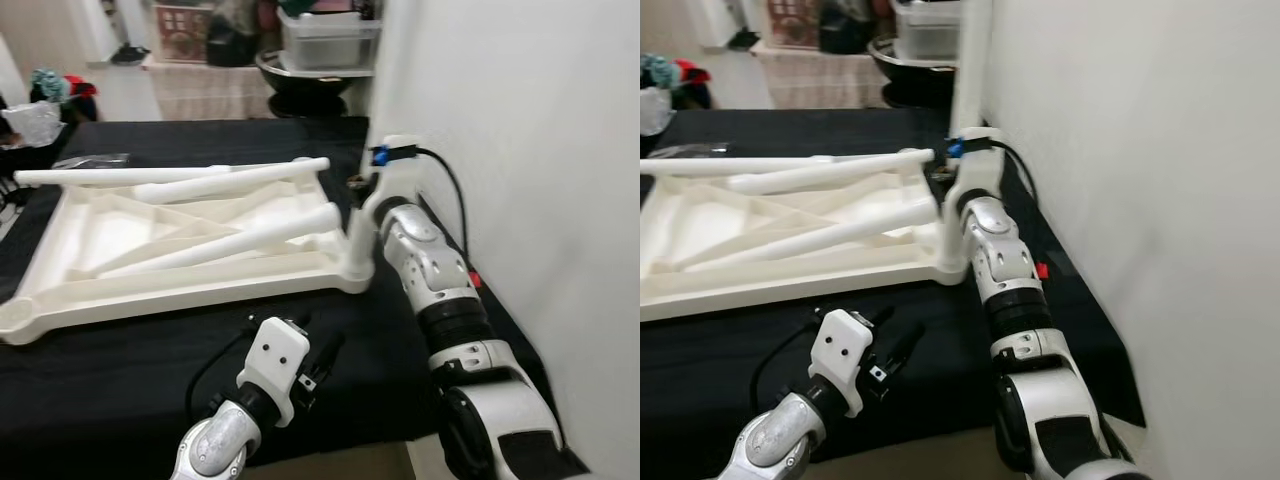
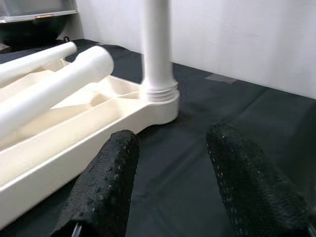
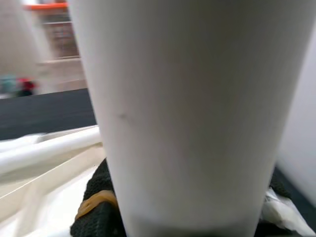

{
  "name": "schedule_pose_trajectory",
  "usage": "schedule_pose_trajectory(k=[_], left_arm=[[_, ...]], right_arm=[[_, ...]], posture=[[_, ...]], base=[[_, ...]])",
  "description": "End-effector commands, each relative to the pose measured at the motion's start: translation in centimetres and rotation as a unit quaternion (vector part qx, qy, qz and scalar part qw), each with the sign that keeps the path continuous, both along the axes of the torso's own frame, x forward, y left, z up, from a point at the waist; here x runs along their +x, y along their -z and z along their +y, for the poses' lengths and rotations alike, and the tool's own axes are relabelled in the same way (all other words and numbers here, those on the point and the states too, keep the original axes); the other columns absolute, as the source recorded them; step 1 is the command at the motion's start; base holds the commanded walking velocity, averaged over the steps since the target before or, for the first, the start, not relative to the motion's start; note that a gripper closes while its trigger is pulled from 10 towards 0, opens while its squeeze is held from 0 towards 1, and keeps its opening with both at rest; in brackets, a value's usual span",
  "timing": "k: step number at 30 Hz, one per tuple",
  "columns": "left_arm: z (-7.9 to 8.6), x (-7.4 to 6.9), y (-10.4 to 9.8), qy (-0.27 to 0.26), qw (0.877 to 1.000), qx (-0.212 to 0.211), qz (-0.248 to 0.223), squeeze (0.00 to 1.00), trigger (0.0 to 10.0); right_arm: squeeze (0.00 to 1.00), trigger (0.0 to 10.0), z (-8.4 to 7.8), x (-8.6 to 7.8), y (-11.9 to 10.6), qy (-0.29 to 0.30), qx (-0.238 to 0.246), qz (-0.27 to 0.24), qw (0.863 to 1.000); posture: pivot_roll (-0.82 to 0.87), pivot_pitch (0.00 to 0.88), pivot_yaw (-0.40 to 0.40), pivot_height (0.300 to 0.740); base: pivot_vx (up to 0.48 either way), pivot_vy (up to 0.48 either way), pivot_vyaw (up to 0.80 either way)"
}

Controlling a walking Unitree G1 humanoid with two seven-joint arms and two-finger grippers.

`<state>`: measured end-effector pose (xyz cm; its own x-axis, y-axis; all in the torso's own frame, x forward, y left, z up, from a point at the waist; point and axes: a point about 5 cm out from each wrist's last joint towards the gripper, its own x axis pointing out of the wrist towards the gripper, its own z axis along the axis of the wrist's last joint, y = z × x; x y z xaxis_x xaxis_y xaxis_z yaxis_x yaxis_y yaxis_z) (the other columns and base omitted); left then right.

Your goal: Building children table

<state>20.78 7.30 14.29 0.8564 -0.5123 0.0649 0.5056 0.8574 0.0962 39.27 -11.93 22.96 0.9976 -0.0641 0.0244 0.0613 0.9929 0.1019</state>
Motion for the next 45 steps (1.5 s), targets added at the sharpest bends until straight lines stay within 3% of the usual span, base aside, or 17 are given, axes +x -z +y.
schedule_pose_trajectory(k=[1,6,7,9,10,17,18,20,25,26,30,33,34,40,41,44,45], left_arm=[[0.1,0.0,0.3,-0.002,1.000,0.005,0.006,0.00,10.0],[0.1,0.1,0.4,-0.002,1.000,0.005,0.006,0.00,10.0],[0.0,0.1,0.4,-0.002,1.000,0.005,0.006,0.00,10.0],[0.0,0.1,0.4,-0.002,1.000,0.005,0.006,0.00,10.0],[0.0,0.1,0.4,-0.002,1.000,0.005,0.006,0.00,10.0],[0.0,0.1,0.3,-0.002,1.000,0.004,0.005,0.00,10.0],[0.0,0.1,0.3,-0.003,1.000,0.004,0.005,0.00,10.0],[0.0,0.1,0.3,-0.003,1.000,0.004,0.004,0.00,10.0],[0.1,0.1,0.3,-0.003,1.000,0.004,0.005,0.00,10.0],[0.1,0.1,0.3,-0.002,1.000,0.004,0.005,0.00,10.0],[0.0,0.1,0.3,-0.001,1.000,0.004,0.004,0.00,10.0],[0.0,0.1,0.3,-0.001,1.000,0.004,0.004,0.00,10.0],[0.0,0.1,0.3,0.000,1.000,0.004,0.003,0.00,10.0],[0.0,0.0,0.3,0.002,1.000,0.004,0.003,0.00,10.0],[0.0,0.0,0.3,0.001,1.000,0.004,0.003,0.00,10.0],[0.0,-0.1,0.2,0.001,1.000,0.004,0.003,0.00,10.0],[0.0,-0.1,0.3,0.000,1.000,0.005,0.003,0.00,10.0]], right_arm=[[0.00,0.0,-1.6,-1.2,1.8,0.100,0.022,0.054,0.993],[0.00,0.0,-0.6,-1.8,1.2,0.106,0.033,0.045,0.993],[0.00,10.0,0.3,-1.7,0.8,0.088,0.040,0.034,0.995],[0.00,10.0,1.1,-1.5,0.3,0.061,0.039,0.011,0.997],[1.00,10.0,1.8,-1.3,-0.2,0.043,0.035,-0.009,0.998],[1.00,10.0,2.0,-1.2,-1.0,0.016,-0.005,-0.049,0.999],[0.00,10.0,2.6,-1.2,-0.8,-0.063,-0.012,-0.044,0.997],[0.00,10.0,3.1,-1.3,-0.6,-0.120,-0.015,-0.038,0.992],[0.00,10.0,3.0,-3.4,0.2,-0.394,-0.016,-0.034,0.918],[0.00,10.0,2.3,-5.1,-0.1,-0.506,-0.006,-0.043,0.862],[0.00,10.0,1.3,-7.2,-1.0,-0.627,0.027,-0.056,0.777],[0.00,10.0,1.3,-7.2,-1.2,-0.642,0.034,-0.057,0.764],[0.00,10.0,1.7,-7.1,-1.7,-0.670,0.047,-0.065,0.738],[0.00,10.0,3.6,-6.5,-2.2,-0.687,0.037,-0.076,0.721],[0.00,1.7,4.5,-6.3,-2.2,-0.691,0.033,-0.079,0.718],[0.00,1.7,5.2,-6.1,-2.2,-0.694,0.030,-0.082,0.715],[0.00,0.0,5.8,-6.1,-1.9,-0.697,0.026,-0.081,0.712]], posture=[[0.03,0.036,-0.075,0.740],[0.03,0.036,-0.075,0.740],[0.03,0.035,-0.075,0.740],[0.03,0.035,-0.075,0.740],[0.03,0.035,-0.076,0.740],[0.03,0.034,-0.077,0.740],[0.03,0.035,-0.078,0.740],[0.03,0.035,-0.078,0.740],[0.03,0.037,-0.078,0.740],[0.03,0.037,-0.078,0.740],[0.04,0.036,-0.077,0.740],[0.04,0.035,-0.078,0.740],[0.04,0.036,-0.077,0.740],[0.04,0.033,-0.077,0.740],[0.06,0.028,-0.083,0.740],[0.06,0.028,-0.083,0.740],[0.06,0.027,-0.085,0.740]], base=[[0.000,0.000,0.00],[0.000,0.000,0.00],[0.000,0.000,0.00],[0.000,0.000,0.00],[0.000,0.000,0.00],[0.000,0.000,0.00],[0.000,0.000,0.00],[0.000,0.000,0.00],[0.000,0.000,0.00],[0.000,0.000,0.00],[0.000,0.000,0.00],[0.000,0.000,0.00],[0.000,0.000,0.00],[0.000,0.000,0.00],[0.000,0.000,0.00],[0.000,0.000,0.00],[0.000,0.000,0.00]])
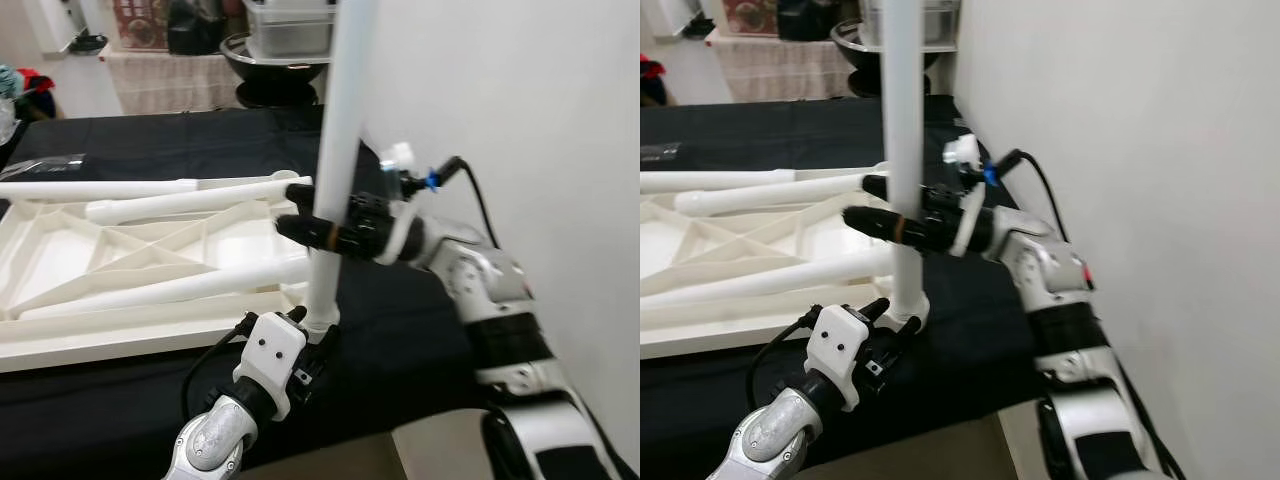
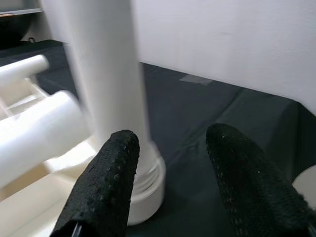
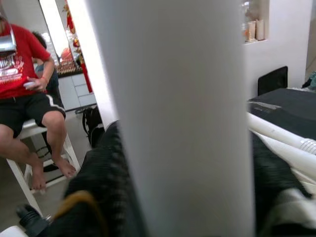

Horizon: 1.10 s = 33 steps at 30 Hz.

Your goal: Building children table

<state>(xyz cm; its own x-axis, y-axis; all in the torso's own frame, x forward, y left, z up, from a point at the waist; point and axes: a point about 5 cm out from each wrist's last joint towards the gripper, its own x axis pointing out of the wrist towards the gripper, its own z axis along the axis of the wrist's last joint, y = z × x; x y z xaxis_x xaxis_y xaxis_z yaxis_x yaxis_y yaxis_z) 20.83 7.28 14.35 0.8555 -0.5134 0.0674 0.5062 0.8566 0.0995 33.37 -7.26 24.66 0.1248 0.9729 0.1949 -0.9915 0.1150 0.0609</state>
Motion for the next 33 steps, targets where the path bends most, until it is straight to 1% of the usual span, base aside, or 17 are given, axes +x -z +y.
schedule_pose_trajectory(k=[1,8,11,12,13,14,15,16,17,18,19,21,23,24,28,29,33], left_arm=[[0.1,-0.2,0.3,-0.001,1.000,0.004,0.005,0.00,10.0],[0.1,-0.3,0.4,0.000,1.000,0.003,0.007,0.00,10.0],[0.0,-0.3,0.4,0.002,1.000,0.003,0.007,0.00,10.0],[0.0,-0.3,0.4,0.002,1.000,0.004,0.006,0.00,10.0],[0.0,-0.2,0.4,0.002,1.000,0.003,0.006,0.00,10.0],[0.0,-0.2,0.4,0.002,1.000,0.003,0.006,0.00,10.0],[0.0,-0.2,0.4,0.002,1.000,0.004,0.006,0.00,10.0],[0.0,-0.2,0.4,0.002,1.000,0.004,0.006,0.00,10.0],[0.0,-0.2,0.4,0.002,1.000,0.004,0.006,0.00,10.0],[0.0,-0.2,0.4,0.002,1.000,0.004,0.006,0.00,10.0],[-0.1,-0.1,0.4,0.003,1.000,0.004,0.007,0.00,10.0],[-0.1,-0.1,0.4,0.003,1.000,0.004,0.007,0.00,10.0],[-0.1,-0.1,0.4,0.003,1.000,0.004,0.007,0.00,10.0],[-0.1,-0.1,0.4,0.003,1.000,0.004,0.007,0.00,10.0],[-0.1,0.0,0.4,0.003,1.000,0.004,0.006,0.00,10.0],[-0.1,0.0,0.4,0.003,1.000,0.005,0.006,0.00,10.0],[-0.1,0.0,0.4,0.002,1.000,0.006,0.005,0.00,10.0]], right_arm=[[0.00,0.0,1.4,-0.1,0.1,-0.018,-0.013,-0.012,1.000],[0.00,0.0,0.6,0.2,0.9,0.032,-0.033,-0.010,0.999],[0.00,0.0,0.3,1.2,1.0,0.115,-0.049,-0.027,0.992],[0.00,0.0,-0.2,2.7,1.3,0.214,-0.068,-0.018,0.974],[0.00,0.0,-1.3,4.2,1.8,0.331,-0.092,0.009,0.939],[0.00,0.0,-1.3,4.2,1.8,0.331,-0.092,0.009,0.939],[0.00,0.0,-3.2,5.5,2.3,0.462,-0.125,0.023,0.878],[0.00,0.0,-3.2,5.5,2.3,0.462,-0.125,0.023,0.878],[0.00,0.0,-4.9,6.1,2.8,0.552,-0.137,0.041,0.822],[0.00,0.0,-4.9,6.1,2.8,0.552,-0.137,0.041,0.822],[0.00,0.0,-6.2,6.2,3.1,0.611,-0.139,0.056,0.777],[0.00,0.0,-6.2,6.2,3.1,0.611,-0.139,0.056,0.777],[0.00,0.0,-6.8,5.4,3.3,0.684,-0.115,0.083,0.716],[0.00,0.0,-6.8,5.4,3.3,0.684,-0.115,0.083,0.716],[0.00,0.0,-5.9,4.5,3.2,0.726,-0.086,0.106,0.674],[0.00,9.1,-5.0,4.2,3.0,0.737,-0.068,0.116,0.662],[0.00,10.0,-3.2,4.3,2.7,0.731,-0.050,0.127,0.668]], posture=[[0.06,0.025,-0.087,0.740],[0.05,0.022,-0.084,0.740],[0.05,0.020,-0.084,0.740],[0.05,0.020,-0.084,0.740],[0.04,0.021,-0.082,0.740],[0.04,0.021,-0.082,0.740],[0.04,0.023,-0.081,0.740],[0.04,0.023,-0.081,0.740],[0.04,0.025,-0.078,0.740],[0.04,0.025,-0.078,0.740],[0.04,0.025,-0.078,0.740],[0.04,0.025,-0.078,0.740],[0.03,0.029,-0.075,0.740],[0.03,0.029,-0.075,0.740],[0.03,0.028,-0.076,0.740],[0.03,0.025,-0.077,0.740],[0.04,0.025,-0.079,0.740]], base=[[0.000,0.000,0.00],[0.000,0.000,0.00],[0.000,0.000,0.00],[0.000,0.000,0.00],[0.000,0.000,0.00],[0.000,0.000,0.00],[0.000,0.000,0.00],[0.000,0.000,0.00],[0.000,0.000,0.00],[0.000,0.000,0.00],[0.000,0.000,0.00],[0.000,0.000,0.00],[0.000,0.000,0.00],[0.000,0.000,0.00],[0.000,0.000,0.00],[0.000,0.000,0.00],[0.000,0.000,0.00]])
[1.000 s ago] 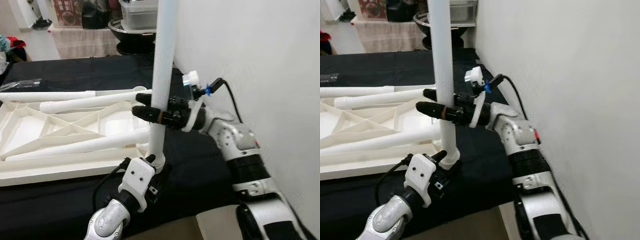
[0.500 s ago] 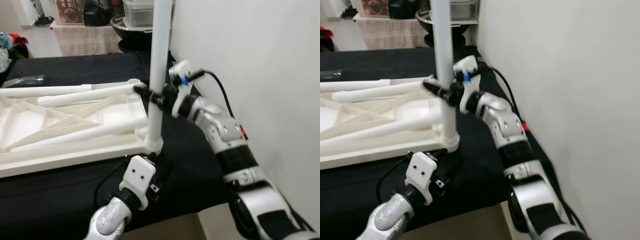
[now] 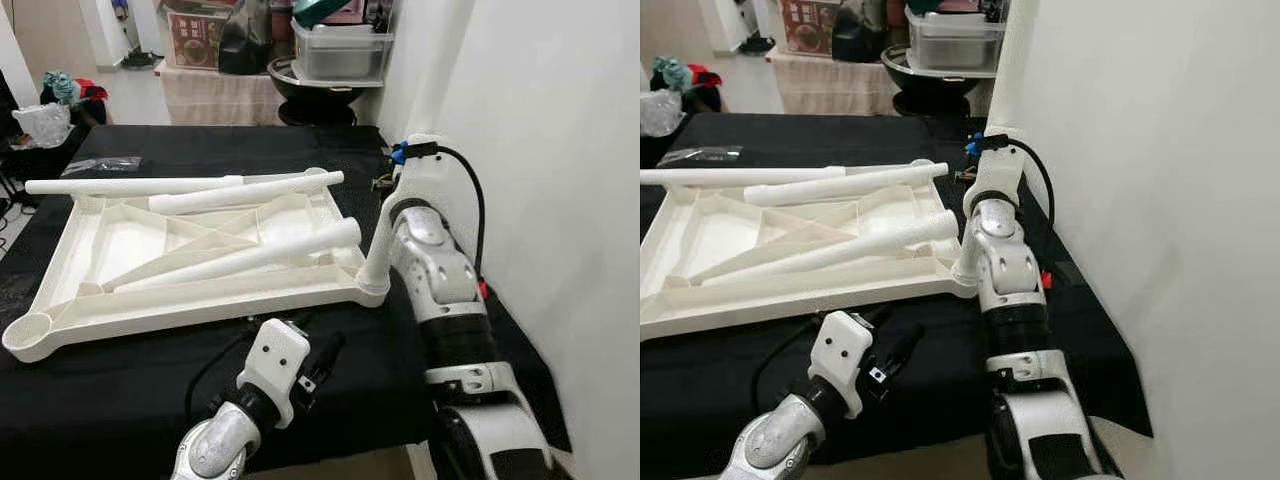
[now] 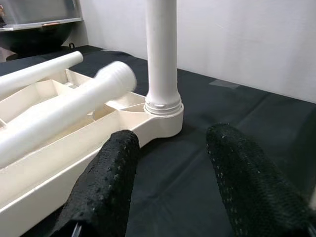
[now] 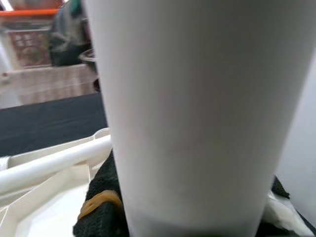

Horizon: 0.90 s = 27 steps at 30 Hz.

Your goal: Building children table

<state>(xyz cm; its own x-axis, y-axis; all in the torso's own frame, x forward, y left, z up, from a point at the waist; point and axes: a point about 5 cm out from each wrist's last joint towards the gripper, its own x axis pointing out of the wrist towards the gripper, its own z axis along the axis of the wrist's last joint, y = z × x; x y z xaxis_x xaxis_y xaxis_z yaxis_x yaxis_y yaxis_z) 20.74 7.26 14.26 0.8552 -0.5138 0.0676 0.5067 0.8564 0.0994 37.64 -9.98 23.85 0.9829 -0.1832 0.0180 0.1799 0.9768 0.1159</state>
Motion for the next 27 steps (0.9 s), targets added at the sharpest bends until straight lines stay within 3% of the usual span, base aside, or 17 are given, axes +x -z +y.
schedule_pose_trajectory(k=[1,8,9,10,12,13,15,16,18,19,21,22,24,25,27], left_arm=[[0.0,0.0,0.4,0.001,1.000,0.005,0.006,0.00,10.0],[-0.1,0.0,0.4,0.001,1.000,0.003,0.007,0.00,10.0],[-0.1,0.0,0.4,0.001,1.000,0.003,0.008,0.00,10.0],[-0.1,0.0,0.4,0.001,1.000,0.003,0.008,0.00,10.0],[-0.1,0.0,0.4,0.001,1.000,0.003,0.008,0.00,10.0],[0.0,0.0,0.4,0.000,1.000,0.003,0.008,0.00,10.0],[0.0,-0.1,0.4,0.000,1.000,0.002,0.009,0.00,10.0],[0.0,-0.1,0.4,0.000,1.000,0.002,0.009,0.00,10.0],[-0.1,-0.1,0.4,0.002,1.000,0.002,0.009,0.00,10.0],[-0.1,-0.1,0.4,0.002,1.000,0.002,0.009,0.00,10.0],[-0.1,-0.1,0.4,0.001,1.000,0.002,0.009,0.00,10.0],[-0.1,-0.1,0.4,0.001,1.000,0.002,0.009,0.00,10.0],[0.0,-0.1,0.4,0.000,1.000,0.003,0.008,0.00,10.0],[0.0,-0.1,0.4,0.000,1.000,0.003,0.008,0.00,10.0],[0.0,-0.1,0.4,0.000,1.000,0.004,0.009,0.00,10.0]], right_arm=[[1.00,10.0,0.4,0.2,1.2,-0.019,0.022,0.005,1.000],[1.00,10.0,-0.5,0.5,0.3,-0.027,-0.019,-0.045,0.998],[0.00,10.0,-0.4,0.7,0.3,-0.075,-0.011,-0.049,0.996],[0.00,10.0,-0.1,0.9,0.1,-0.134,-0.014,-0.055,0.989],[0.00,10.0,-0.1,0.9,0.1,-0.134,-0.014,-0.055,0.989],[0.00,10.0,0.1,0.9,0.5,-0.222,0.011,-0.041,0.974],[0.00,10.0,0.2,0.4,1.0,-0.328,0.032,-0.025,0.944],[0.00,10.0,0.2,0.4,1.0,-0.328,0.032,-0.025,0.944],[0.00,10.0,-0.8,-1.6,1.4,-0.487,0.028,-0.034,0.872],[0.00,10.0,-0.8,-1.6,1.4,-0.487,0.028,-0.034,0.872],[0.00,10.0,-1.7,-3.1,1.2,-0.586,0.042,-0.051,0.807],[0.00,10.0,-1.7,-3.1,1.2,-0.586,0.042,-0.051,0.807],[0.00,10.0,-1.9,-3.6,1.0,-0.645,0.047,-0.056,0.761],[0.00,10.0,-1.9,-3.6,1.0,-0.645,0.047,-0.056,0.761],[0.00,10.0,-1.5,-3.7,0.9,-0.678,0.036,-0.056,0.732]], posture=[[0.03,0.026,-0.078,0.740],[0.03,0.030,-0.080,0.740],[0.03,0.030,-0.080,0.740],[0.03,0.035,-0.082,0.740],[0.03,0.035,-0.082,0.740],[0.03,0.034,-0.081,0.740],[0.03,0.034,-0.081,0.740],[0.03,0.034,-0.081,0.740],[0.04,0.034,-0.080,0.740],[0.04,0.034,-0.080,0.740],[0.04,0.032,-0.081,0.740],[0.04,0.032,-0.081,0.740],[0.04,0.030,-0.078,0.740],[0.04,0.030,-0.078,0.740],[0.05,0.027,-0.077,0.740]], base=[[0.000,0.000,0.00],[0.000,0.000,0.00],[0.000,0.000,0.00],[0.000,0.000,0.00],[0.000,0.000,0.00],[0.000,0.000,0.00],[0.000,0.000,0.00],[0.000,0.000,0.00],[0.000,0.000,0.00],[0.000,0.000,0.00],[0.000,0.000,0.00],[0.000,0.000,0.00],[0.000,0.000,0.00],[0.000,0.000,0.00],[0.000,0.000,0.00]])
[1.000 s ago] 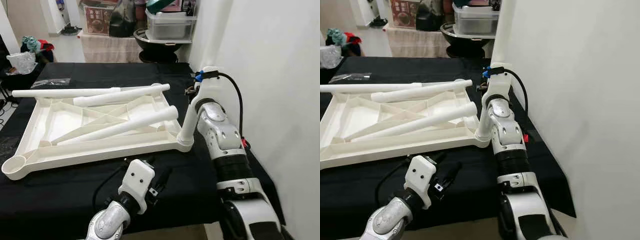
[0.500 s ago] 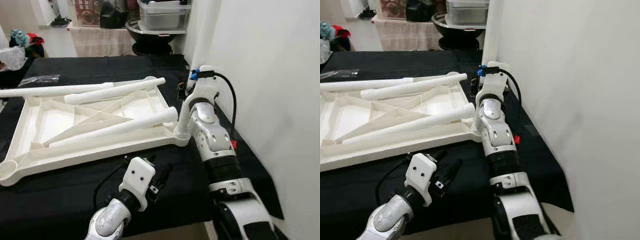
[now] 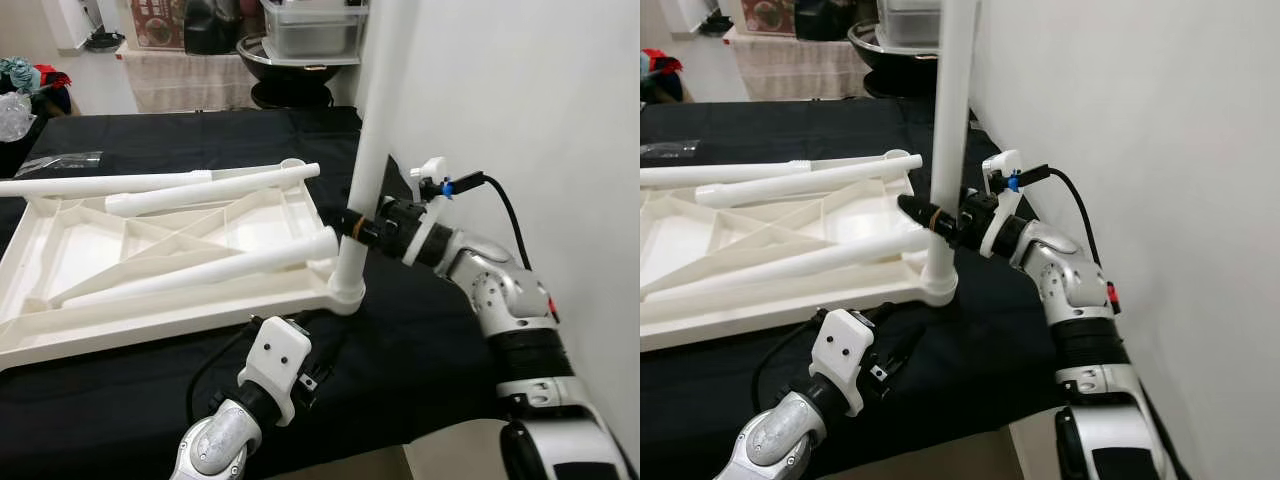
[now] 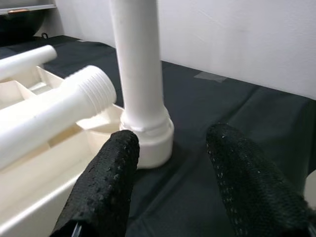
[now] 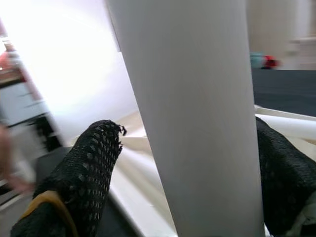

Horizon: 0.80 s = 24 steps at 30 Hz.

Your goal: Building children table

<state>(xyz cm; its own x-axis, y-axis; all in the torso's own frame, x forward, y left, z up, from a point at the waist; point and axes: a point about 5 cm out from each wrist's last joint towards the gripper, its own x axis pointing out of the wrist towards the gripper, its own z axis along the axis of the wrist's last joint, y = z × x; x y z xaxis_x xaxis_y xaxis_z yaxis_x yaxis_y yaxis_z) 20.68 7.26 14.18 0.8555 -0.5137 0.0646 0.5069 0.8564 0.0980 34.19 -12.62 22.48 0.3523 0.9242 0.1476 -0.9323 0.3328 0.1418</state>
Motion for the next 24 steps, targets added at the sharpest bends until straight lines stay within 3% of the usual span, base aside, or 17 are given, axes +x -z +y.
schedule_pose_trajectory(k=[1,5,8,9,11,12,17,18,21,22,23,24], left_arm=[[0.0,-0.1,0.3,0.001,1.000,0.004,0.007,0.00,10.0],[0.0,-0.1,0.3,0.001,1.000,0.004,0.008,0.00,10.0],[0.0,-0.1,0.3,0.003,1.000,0.004,0.007,0.00,10.0],[0.0,-0.2,0.3,0.003,1.000,0.005,0.007,0.00,10.0],[0.0,-0.2,0.3,0.002,1.000,0.005,0.007,0.00,10.0],[0.0,-0.2,0.3,0.002,1.000,0.005,0.007,0.00,10.0],[0.0,-0.2,0.3,0.001,1.000,0.004,0.008,0.00,10.0],[-0.1,-0.2,0.3,0.001,1.000,0.004,0.008,0.00,10.0],[-0.1,-0.2,0.3,0.001,1.000,0.004,0.008,0.00,10.0],[-0.1,-0.1,0.3,0.001,1.000,0.004,0.008,0.00,10.0],[-0.1,-0.1,0.3,0.001,1.000,0.004,0.008,0.00,10.0],[-0.1,-0.1,0.3,0.001,1.000,0.004,0.007,0.00,10.0]], right_arm=[[0.00,10.0,1.8,-0.3,-0.5,-0.066,-0.018,-0.023,0.997],[0.00,10.0,2.2,-0.3,-0.5,-0.080,-0.029,-0.030,0.996],[0.00,10.0,3.8,-0.6,-0.7,-0.112,-0.050,-0.049,0.991],[0.00,2.7,4.5,-0.7,-0.7,-0.119,-0.056,-0.057,0.990],[0.00,2.7,5.0,-0.7,-0.7,-0.122,-0.061,-0.063,0.989],[0.00,0.0,5.2,-0.4,-0.7,-0.112,-0.061,-0.066,0.990],[0.00,0.0,5.0,0.2,-0.7,-0.072,-0.060,-0.070,0.993],[0.00,0.0,4.4,1.1,-0.7,-0.006,-0.058,-0.072,0.996],[0.00,0.0,4.2,1.5,-0.7,0.026,-0.057,-0.073,0.995],[0.00,0.0,3.8,2.2,-0.7,0.081,-0.052,-0.064,0.993],[0.00,0.0,3.8,2.2,-0.7,0.081,-0.052,-0.064,0.993],[0.00,0.0,3.4,2.9,-0.7,0.151,-0.051,-0.062,0.985]], posture=[[0.05,0.027,-0.077,0.740],[0.05,0.026,-0.078,0.740],[0.05,0.029,-0.082,0.740],[0.05,0.032,-0.085,0.740],[0.05,0.032,-0.085,0.740],[0.05,0.034,-0.085,0.740],[0.05,0.036,-0.086,0.740],[0.05,0.033,-0.087,0.740],[0.05,0.033,-0.087,0.740],[0.04,0.034,-0.087,0.740],[0.04,0.034,-0.087,0.740],[0.04,0.038,-0.084,0.740]], base=[[0.000,0.000,0.00],[0.000,0.000,0.00],[0.000,0.000,0.00],[0.000,0.000,0.00],[0.000,0.000,0.00],[0.000,0.000,0.00],[0.000,0.000,0.00],[0.000,0.000,0.00],[0.000,0.000,0.00],[0.000,0.000,0.00],[0.000,0.000,0.00],[0.000,0.000,0.00]])
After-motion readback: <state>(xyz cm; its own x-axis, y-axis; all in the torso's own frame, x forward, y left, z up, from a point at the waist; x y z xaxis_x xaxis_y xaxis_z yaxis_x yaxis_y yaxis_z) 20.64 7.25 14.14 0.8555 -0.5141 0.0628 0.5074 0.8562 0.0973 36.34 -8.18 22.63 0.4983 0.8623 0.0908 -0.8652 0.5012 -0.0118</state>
